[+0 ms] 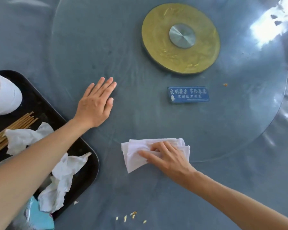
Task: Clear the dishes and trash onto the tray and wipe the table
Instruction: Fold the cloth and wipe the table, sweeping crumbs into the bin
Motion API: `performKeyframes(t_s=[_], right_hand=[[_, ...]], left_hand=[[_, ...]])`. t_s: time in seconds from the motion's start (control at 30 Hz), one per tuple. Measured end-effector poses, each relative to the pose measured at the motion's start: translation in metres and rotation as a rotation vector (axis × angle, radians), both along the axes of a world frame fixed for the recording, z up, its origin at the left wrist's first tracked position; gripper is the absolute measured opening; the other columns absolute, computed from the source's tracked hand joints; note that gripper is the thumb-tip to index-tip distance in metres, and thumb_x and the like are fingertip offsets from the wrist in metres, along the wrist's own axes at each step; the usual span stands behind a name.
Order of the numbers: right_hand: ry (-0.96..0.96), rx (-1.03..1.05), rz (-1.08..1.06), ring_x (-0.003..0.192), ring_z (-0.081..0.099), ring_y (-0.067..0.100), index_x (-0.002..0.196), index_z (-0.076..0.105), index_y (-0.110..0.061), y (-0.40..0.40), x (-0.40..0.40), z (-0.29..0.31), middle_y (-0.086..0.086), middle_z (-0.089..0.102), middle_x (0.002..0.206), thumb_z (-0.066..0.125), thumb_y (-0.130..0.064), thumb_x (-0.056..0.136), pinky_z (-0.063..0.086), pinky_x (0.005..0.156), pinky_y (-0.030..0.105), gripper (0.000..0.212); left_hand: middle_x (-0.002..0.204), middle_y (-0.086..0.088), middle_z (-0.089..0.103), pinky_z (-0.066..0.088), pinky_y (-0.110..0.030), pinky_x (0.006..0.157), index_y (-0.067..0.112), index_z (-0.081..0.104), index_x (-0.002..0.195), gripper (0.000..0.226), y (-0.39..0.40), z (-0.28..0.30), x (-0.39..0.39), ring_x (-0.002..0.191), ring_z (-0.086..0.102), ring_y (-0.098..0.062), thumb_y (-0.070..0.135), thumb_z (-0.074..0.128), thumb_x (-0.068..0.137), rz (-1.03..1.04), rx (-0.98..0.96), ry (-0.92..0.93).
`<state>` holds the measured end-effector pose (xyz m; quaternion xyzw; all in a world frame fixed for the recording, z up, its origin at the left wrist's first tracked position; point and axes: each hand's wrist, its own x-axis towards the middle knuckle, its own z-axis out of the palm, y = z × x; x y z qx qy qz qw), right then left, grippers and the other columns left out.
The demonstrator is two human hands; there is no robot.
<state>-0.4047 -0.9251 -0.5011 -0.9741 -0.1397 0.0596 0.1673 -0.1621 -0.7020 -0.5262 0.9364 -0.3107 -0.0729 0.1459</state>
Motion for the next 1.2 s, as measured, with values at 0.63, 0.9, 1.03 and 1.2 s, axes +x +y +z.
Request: performKeyframes(t_s=[0.63,0.9,1.03,1.2], right_hand=[[-0.111,-0.065,-0.561,0.120,0.053,0.045,0.152,0.050,-0.021,-0.229,0.270,0.011,0.025,0.052,0.131,0.049,-0.022,0.108,0.044,0.100,0.050,0.044],[-0.035,-0.077,-0.185,0.094,0.062,0.044,0.147,0.055,-0.023,-0.118,0.155,-0.001,0.025,0.055,0.117,0.060,0.002,0.092,0.052,0.068,0.055,0.061],[0.176,0.072,0.101,0.092,0.062,0.035,0.146,0.059,-0.028,-0.033,0.070,0.007,0.015,0.059,0.113,0.063,0.008,0.080,0.049,0.068,0.045,0.075],[-0.003,0.211,0.065,0.084,0.047,0.019,0.146,0.053,-0.034,-0.047,0.072,0.036,0.004,0.048,0.111,0.046,0.011,0.078,0.044,0.058,0.035,0.082]], left_hand=[[0.171,-0.005,0.011,0.005,-0.048,0.126,0.017,0.018,0.162,0.063,-0.076,-0.014,-0.018,0.158,0.005,-0.023,0.041,0.023,0.104,0.329,-0.008,-0.023],[0.170,-0.004,0.015,0.007,-0.048,0.126,0.018,0.023,0.160,0.065,-0.049,-0.015,0.037,0.157,0.009,-0.023,0.042,0.028,0.100,0.212,-0.009,-0.045],[0.171,-0.006,0.012,0.004,-0.050,0.126,0.015,0.021,0.161,0.059,-0.040,-0.007,0.064,0.158,0.005,-0.025,0.035,0.030,0.106,0.195,0.043,-0.015],[0.169,-0.012,0.017,0.010,-0.056,0.123,0.005,0.037,0.153,0.052,-0.064,0.006,0.017,0.157,0.006,-0.032,0.018,0.039,0.102,0.259,-0.182,0.090]])
